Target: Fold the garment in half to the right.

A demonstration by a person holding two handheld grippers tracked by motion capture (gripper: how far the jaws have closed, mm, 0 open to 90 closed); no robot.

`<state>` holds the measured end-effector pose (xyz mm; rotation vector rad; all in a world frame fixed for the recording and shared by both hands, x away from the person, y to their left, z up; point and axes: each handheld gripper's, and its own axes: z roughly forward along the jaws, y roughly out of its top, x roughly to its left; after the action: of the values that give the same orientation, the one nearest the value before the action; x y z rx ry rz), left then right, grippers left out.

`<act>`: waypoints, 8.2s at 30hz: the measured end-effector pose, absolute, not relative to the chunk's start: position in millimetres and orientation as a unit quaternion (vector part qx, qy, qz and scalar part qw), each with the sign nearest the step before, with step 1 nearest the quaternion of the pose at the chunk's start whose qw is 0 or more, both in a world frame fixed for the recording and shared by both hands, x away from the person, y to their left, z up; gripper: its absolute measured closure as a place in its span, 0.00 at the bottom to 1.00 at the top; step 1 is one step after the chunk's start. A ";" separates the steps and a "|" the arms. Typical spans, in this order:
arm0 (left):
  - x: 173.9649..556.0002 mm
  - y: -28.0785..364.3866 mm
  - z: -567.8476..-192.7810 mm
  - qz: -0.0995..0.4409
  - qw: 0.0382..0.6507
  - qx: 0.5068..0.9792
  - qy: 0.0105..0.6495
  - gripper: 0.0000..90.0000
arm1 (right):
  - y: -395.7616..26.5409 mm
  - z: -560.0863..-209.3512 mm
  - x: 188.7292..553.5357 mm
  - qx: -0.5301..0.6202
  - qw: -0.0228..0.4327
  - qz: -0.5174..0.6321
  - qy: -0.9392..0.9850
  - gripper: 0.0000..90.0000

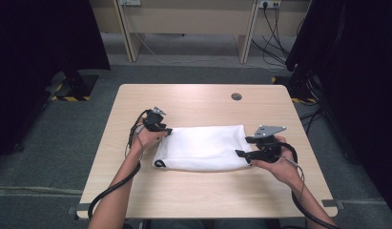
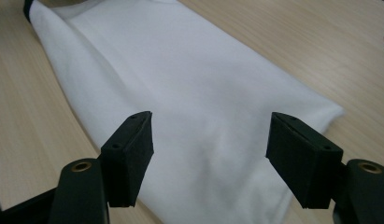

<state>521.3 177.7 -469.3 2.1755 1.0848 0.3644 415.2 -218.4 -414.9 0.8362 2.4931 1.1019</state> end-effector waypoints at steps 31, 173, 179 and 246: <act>521.2 172.7 -456.8 0.122 0.319 0.845 0.410 0.94 | -53.9 -404.5 407.0 0.128 0.102 0.377 0.912 0.43; 548.5 163.9 -306.2 0.159 0.193 0.884 0.395 0.94 | 31.8 -342.6 449.9 0.172 0.035 0.503 0.846 0.94; 546.4 169.6 -301.9 0.163 0.188 0.883 0.398 0.94 | 34.8 -339.3 448.7 0.171 0.031 0.509 0.843 0.94; 561.5 87.9 -307.6 0.168 0.164 0.902 0.362 0.93 | -33.1 -350.4 452.4 0.210 0.048 0.515 0.830 0.94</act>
<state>561.5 87.9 -307.6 2.5717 1.0327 0.4782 452.4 -33.1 -350.4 0.6402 2.5304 1.5697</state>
